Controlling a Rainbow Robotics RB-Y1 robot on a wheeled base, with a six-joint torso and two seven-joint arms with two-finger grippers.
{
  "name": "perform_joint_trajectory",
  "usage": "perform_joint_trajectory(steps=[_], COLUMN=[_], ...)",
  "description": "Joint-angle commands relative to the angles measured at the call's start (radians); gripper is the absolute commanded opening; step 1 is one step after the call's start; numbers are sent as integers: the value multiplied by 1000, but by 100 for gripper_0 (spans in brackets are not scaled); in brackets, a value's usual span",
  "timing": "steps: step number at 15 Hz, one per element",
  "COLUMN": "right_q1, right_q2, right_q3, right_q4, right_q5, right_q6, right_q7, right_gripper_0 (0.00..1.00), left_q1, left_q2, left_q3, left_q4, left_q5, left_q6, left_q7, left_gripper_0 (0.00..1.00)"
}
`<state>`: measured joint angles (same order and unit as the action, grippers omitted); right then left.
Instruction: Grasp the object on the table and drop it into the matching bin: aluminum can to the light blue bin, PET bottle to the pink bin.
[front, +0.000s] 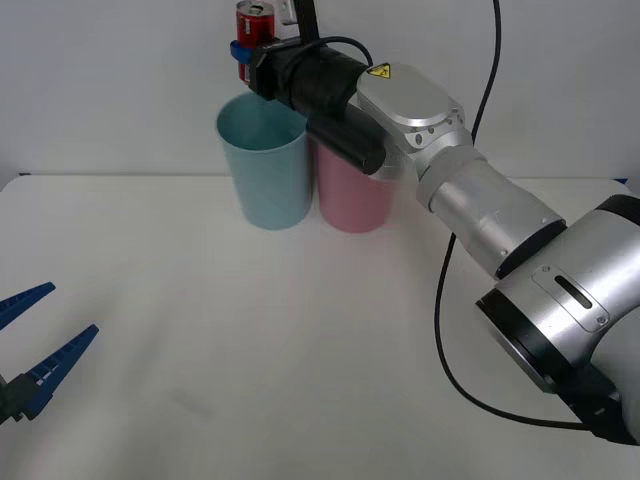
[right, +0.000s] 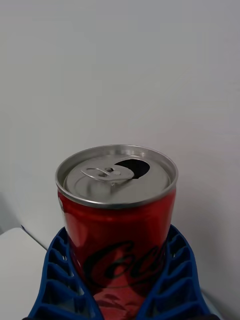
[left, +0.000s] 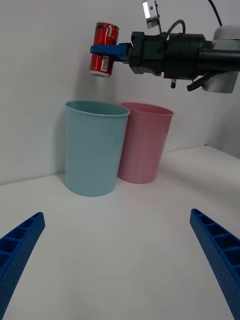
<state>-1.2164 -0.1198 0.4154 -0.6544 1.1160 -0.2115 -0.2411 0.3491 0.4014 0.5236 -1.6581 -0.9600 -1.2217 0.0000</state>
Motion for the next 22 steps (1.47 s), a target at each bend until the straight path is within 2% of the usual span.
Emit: perform_joint_trajectory(steps=[1, 2, 3, 4, 5, 17, 20, 22], right_q1=[1, 1, 1, 1, 0, 9, 92, 175], right_q2=[0, 0, 0, 2, 2, -15, -58, -115], right_q3=[14, 14, 16, 17, 17, 29, 29, 62], right_q4=[-1, -1, -1, -1, -1, -5, -122, -244], right_q5=[-12, -13, -16, -21, -21, -21, -21, -19], right_q6=[0, 0, 0, 3, 6, 1, -3, -3], right_q7=[0, 0, -7, -7, -3, -1, -1, -7], right_gripper_0=[0, 0, 8, 64, 100, 100, 100, 100], left_q1=[0, 0, 0, 0, 0, 0, 0, 0], left_q2=[0, 0, 0, 0, 0, 0, 0, 0], left_q3=[0, 0, 0, 0, 0, 0, 0, 0], left_q4=[0, 0, 0, 0, 0, 0, 0, 0], left_q5=[0, 0, 0, 0, 0, 0, 0, 0], left_q6=[0, 0, 0, 0, 0, 0, 0, 0], left_q7=[0, 0, 0, 0, 0, 0, 0, 0], left_gripper_0=[100, 100, 100, 100, 100, 100, 100, 100])
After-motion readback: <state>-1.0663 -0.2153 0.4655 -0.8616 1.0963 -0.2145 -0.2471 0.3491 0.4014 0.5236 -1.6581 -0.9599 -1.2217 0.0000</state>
